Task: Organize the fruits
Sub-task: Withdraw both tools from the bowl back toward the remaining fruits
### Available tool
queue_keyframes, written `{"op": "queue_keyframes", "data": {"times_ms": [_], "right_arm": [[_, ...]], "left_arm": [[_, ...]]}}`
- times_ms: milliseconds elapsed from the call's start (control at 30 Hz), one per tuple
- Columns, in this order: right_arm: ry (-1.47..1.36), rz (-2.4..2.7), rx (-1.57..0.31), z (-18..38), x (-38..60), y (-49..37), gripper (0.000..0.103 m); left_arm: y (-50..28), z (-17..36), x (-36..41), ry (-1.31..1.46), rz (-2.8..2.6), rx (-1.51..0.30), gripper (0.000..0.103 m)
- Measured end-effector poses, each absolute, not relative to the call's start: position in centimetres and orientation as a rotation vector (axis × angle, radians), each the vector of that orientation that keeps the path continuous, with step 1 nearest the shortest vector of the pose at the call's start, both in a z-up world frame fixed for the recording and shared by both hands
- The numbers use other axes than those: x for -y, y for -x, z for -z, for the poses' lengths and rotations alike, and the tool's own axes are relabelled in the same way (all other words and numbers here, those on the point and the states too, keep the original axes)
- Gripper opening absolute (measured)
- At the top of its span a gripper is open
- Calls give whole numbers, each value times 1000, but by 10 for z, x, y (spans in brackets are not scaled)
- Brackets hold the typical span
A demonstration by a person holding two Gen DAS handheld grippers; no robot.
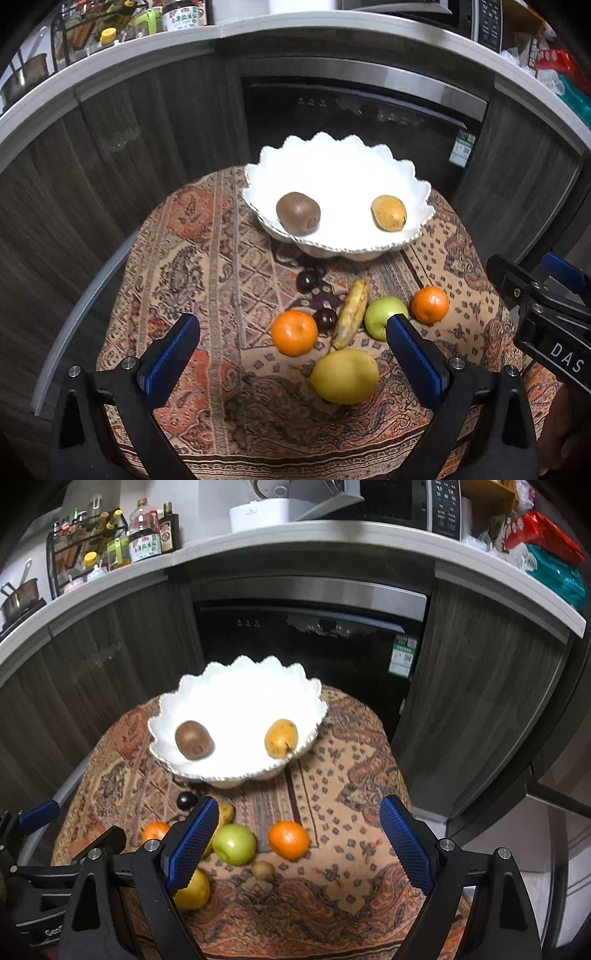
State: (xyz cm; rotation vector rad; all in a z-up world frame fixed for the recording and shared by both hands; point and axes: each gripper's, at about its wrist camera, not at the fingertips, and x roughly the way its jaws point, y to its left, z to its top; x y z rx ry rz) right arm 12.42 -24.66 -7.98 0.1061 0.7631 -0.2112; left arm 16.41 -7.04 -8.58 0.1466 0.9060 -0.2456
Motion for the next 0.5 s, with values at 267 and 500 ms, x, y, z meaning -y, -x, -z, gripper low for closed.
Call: {"op": "queue_keyframes", "data": {"times_ms": [267,500], "right_arm": [[-122,234,-817,110,260,-117,89],[-137,249,-846,133,270,-110,89]], "left_arm": [[-158,111,84,-172,256,-934,102],[-154,132,96,-185,276,-953,102]]}}
